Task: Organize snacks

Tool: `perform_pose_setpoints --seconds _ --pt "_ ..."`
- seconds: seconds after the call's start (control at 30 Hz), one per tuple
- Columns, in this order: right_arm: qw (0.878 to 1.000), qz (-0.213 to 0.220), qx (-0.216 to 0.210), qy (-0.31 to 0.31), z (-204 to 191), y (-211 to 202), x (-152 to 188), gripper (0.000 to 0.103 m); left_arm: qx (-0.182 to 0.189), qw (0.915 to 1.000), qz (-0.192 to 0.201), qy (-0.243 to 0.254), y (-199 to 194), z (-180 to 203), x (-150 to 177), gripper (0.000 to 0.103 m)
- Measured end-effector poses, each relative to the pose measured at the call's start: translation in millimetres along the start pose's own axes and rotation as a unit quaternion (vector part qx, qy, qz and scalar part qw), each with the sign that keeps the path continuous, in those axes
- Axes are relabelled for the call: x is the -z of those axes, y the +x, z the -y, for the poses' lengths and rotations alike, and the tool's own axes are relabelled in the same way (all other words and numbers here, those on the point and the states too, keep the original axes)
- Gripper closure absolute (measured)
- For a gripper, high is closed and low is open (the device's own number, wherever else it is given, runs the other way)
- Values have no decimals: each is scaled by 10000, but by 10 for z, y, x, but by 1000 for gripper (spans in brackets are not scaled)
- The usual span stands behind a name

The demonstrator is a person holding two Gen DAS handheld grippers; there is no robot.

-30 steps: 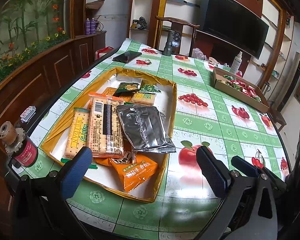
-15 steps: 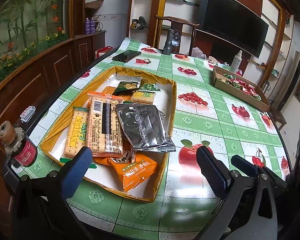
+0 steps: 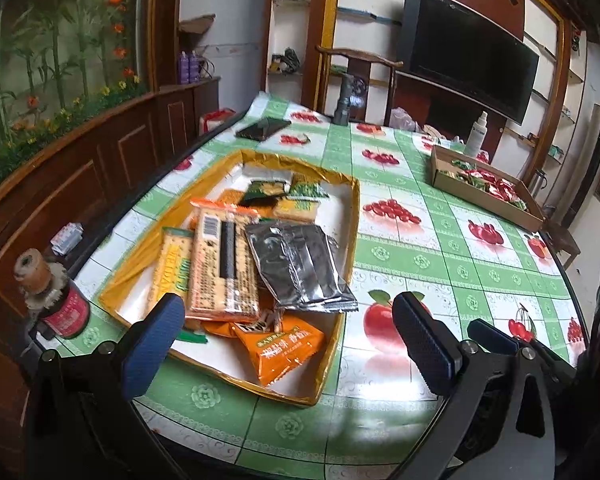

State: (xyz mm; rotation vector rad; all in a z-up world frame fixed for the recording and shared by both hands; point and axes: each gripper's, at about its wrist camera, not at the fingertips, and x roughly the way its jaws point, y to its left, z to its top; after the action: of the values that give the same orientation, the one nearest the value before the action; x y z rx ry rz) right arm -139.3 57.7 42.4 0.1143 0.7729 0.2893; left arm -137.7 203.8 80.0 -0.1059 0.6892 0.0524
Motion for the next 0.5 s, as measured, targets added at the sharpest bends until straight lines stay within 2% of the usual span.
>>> perform_pose_setpoints --seconds 0.07,0.17,0.23,0.37,0.5 --pt "10000 19 -3 -28 -6 -27 4 25 -129 9996 233 58 -95 6 -2 0" --pt "9999 70 1 -86 -31 -80 13 25 -396 9946 934 212 -382 37 5 0" --pt "9999 108 1 -129 -54 -120 21 25 -350 9906 1288 299 -553 55 -7 0" --pt "9997 158 -18 -176 -93 -178 34 25 -162 9887 1446 355 -684 30 21 0" --pt "9993 259 -29 -261 -133 -249 57 25 -387 9804 1849 551 -786 31 102 0"
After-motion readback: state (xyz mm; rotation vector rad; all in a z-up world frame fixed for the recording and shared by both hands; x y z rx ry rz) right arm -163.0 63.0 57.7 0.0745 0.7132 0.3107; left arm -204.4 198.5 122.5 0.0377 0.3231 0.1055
